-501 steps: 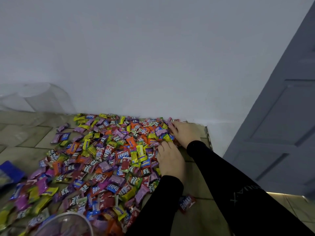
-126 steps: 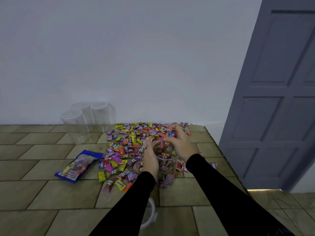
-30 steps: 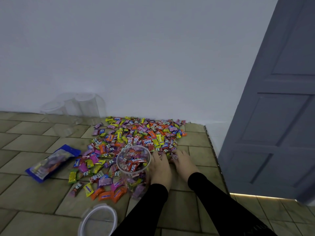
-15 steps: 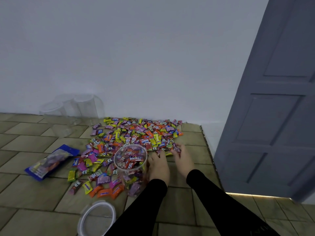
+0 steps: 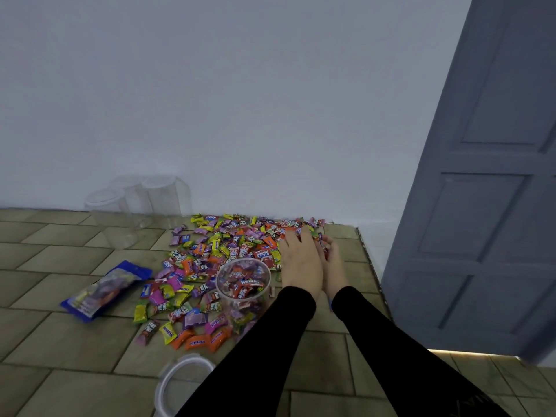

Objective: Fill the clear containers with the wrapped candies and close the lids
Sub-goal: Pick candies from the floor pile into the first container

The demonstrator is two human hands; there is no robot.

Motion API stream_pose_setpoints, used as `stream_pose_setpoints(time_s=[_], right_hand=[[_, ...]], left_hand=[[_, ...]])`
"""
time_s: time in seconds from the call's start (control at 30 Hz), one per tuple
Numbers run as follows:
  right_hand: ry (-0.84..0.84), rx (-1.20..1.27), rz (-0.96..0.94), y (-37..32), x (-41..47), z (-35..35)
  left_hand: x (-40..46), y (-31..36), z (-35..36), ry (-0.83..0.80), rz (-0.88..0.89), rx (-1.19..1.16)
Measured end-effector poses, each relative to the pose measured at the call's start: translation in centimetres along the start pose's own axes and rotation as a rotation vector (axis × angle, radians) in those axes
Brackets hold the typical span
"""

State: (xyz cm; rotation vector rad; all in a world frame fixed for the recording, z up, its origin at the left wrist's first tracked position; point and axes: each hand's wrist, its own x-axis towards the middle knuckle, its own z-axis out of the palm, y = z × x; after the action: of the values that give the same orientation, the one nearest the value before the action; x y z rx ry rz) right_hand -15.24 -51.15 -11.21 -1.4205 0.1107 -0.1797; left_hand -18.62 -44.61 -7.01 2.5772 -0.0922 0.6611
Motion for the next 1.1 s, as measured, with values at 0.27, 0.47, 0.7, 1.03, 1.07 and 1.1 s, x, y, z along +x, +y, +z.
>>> stream_pose_setpoints(time_s=[0.27, 0.47, 0.7, 1.03, 1.07, 1.1], right_hand=[[0.039, -0.004, -0.147, -2.9, -0.4, 3.7], [0.032, -0.011, -0.238, -3.9, -1.7, 6.7], [0.094, 0.02, -0.305, -4.0, -4.1, 9.1], [0.217, -0.081, -0.354, -4.4, -6.4, 10.4], [0.225, -0.076, -0.348, -4.4, -6.5, 10.5], [0.232, -0.072, -0.338, -4.5, -6.5, 10.6]], left_hand=[[2.1, -2.0, -5.7, 0.007, -0.019, -0.281], [2.2, -6.4, -9.3, 0.029, -0.014, -0.479], [-0.1, -10.2, -10.1, 0.015, 0.002, -0.707], [-1.4, -11.4, -9.5, -0.022, -0.025, -0.924], [-1.4, -11.5, -9.6, -0.027, -0.032, -0.94], [-1.5, -11.6, -9.7, -0.031, -0.035, -0.958]])
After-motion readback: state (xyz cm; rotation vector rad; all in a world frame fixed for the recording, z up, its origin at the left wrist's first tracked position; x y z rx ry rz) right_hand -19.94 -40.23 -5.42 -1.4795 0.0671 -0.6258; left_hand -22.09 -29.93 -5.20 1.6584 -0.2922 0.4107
